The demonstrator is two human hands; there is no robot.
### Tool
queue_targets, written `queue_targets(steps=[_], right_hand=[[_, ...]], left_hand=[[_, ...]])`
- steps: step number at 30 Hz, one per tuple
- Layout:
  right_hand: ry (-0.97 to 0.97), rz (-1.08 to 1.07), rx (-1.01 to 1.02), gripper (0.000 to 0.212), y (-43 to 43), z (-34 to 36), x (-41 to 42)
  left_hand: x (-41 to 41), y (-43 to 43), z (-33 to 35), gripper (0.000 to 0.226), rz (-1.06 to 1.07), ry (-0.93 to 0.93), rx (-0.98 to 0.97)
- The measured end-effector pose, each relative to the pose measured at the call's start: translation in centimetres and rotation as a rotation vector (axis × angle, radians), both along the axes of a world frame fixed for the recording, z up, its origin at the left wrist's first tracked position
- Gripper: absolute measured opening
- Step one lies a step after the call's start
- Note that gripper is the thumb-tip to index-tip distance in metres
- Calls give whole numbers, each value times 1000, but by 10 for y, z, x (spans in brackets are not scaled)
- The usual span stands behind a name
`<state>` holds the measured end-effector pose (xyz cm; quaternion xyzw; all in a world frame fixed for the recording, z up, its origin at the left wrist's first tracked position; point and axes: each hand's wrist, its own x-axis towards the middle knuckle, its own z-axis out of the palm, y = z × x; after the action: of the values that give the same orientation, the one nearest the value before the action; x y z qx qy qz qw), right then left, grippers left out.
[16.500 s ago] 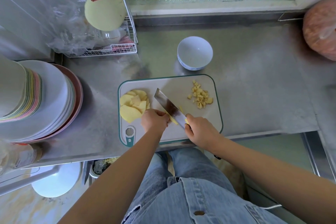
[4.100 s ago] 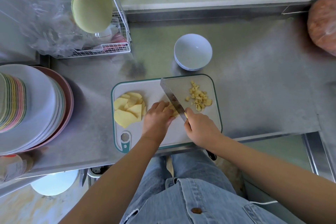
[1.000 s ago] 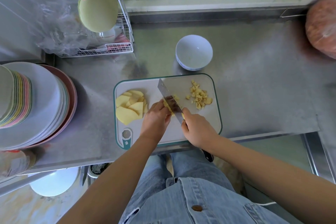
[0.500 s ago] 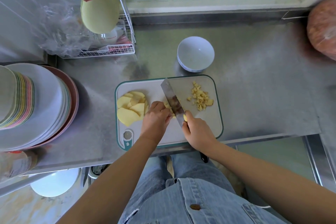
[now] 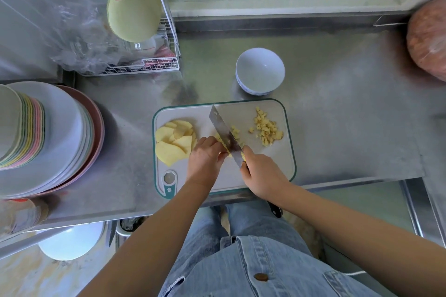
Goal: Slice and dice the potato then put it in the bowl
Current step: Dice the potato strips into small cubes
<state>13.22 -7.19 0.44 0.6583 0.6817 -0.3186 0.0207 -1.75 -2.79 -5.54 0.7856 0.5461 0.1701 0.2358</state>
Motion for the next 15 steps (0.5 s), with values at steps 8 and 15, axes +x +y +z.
queue_targets(steps=[8,15], right_hand=[[-40,-54,-11,27,-3,-16,-9],[72,-119,37,8,-5,-16,-1]], left_hand=[[-1,-1,0,19,-4,-21,12],[-2,-4,-1,24,28,1,-16]])
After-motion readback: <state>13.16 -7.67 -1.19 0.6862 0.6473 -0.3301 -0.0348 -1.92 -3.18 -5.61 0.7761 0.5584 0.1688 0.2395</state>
